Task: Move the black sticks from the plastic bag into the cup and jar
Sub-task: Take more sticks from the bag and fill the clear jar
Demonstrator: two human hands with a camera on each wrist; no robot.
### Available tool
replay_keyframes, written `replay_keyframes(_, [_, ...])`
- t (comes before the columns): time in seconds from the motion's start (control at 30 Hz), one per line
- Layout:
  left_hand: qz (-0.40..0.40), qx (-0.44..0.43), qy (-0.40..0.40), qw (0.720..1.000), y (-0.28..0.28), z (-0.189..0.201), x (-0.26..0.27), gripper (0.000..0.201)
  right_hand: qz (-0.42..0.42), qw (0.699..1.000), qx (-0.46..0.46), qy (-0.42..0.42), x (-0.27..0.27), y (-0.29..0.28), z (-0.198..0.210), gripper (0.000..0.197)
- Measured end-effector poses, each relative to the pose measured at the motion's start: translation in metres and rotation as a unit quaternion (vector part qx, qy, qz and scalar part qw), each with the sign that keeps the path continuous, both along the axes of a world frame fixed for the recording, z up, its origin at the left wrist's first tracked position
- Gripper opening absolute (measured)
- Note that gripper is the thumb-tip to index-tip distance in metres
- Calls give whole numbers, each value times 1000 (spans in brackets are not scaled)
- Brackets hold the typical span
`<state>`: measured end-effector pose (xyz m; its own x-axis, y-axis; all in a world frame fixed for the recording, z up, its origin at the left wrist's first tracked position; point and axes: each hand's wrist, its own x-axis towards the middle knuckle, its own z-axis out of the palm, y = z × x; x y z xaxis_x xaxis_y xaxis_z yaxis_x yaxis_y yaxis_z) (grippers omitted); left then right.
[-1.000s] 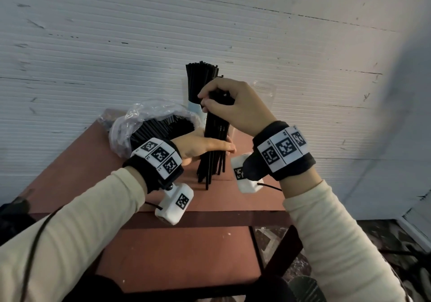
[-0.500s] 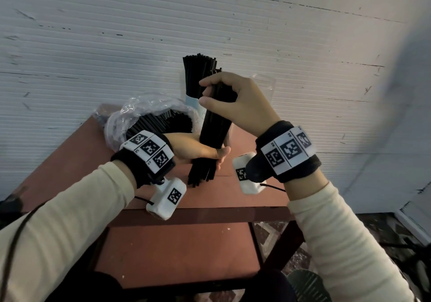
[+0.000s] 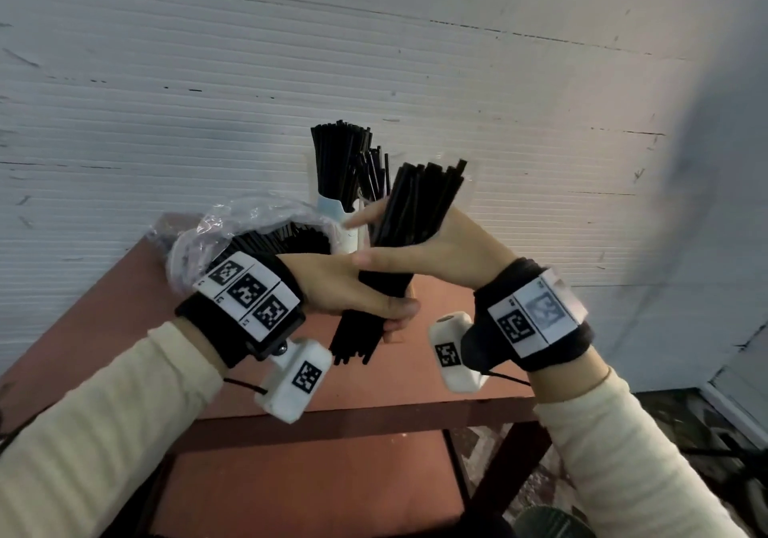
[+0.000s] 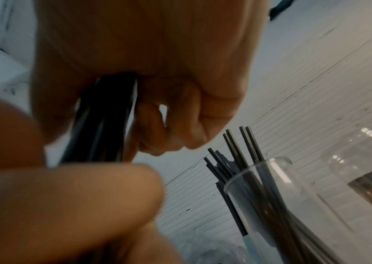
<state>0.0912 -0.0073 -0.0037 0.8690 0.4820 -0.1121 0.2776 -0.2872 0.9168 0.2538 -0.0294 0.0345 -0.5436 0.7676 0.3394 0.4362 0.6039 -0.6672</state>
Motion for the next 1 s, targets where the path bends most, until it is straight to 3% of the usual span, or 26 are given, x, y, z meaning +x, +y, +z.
replay_keyframes(0.07, [46,22,-8,999,4,0,3,27,-3,999,32,14,-2,3,3,7])
replay_keyframes(0.1, [81,37,-25,996,4,2,5,25,-17,998,46,34,-2,7,8,4])
replay_keyframes(0.17, [184,63,-85,977,6,5,7,41,-62,990,60,108,5,17,20,7])
replay_keyframes(0.2, [248,86,-123,957,8,6,9,51,-87,981,66,157,10,23,28,7])
replay_keyframes(0.27, [371,181,-189,891,14,8,13,63,-138,957,83,241,21,34,44,10])
replay_keyframes(0.33, [441,259,-214,832,24,9,18,81,-166,934,94,301,30,44,58,14])
replay_keyframes(0.37, [458,274,-209,819,32,8,21,93,-173,927,95,319,33,50,63,15])
replay_keyframes(0.43, [482,265,-161,820,52,3,24,120,-183,922,85,331,36,63,71,15])
replay_keyframes(0.53, [473,188,-97,855,72,0,24,152,-200,929,57,305,36,84,74,20])
replay_keyframes(0.57, [460,166,-89,868,77,-1,23,150,-210,932,50,290,35,91,73,19])
replay_keyframes(0.63, [443,143,-67,882,83,-4,21,129,-237,938,39,249,31,104,71,19])
replay_keyframes(0.73, [452,157,-53,876,84,-9,17,96,-258,954,15,154,24,121,68,24])
replay_keyframes(0.9, [459,164,-58,871,82,-11,17,86,-186,978,-60,-79,10,126,60,29])
replay_keyframes(1.0, [468,166,-53,867,79,-9,18,85,-164,975,-103,-109,9,123,63,28])
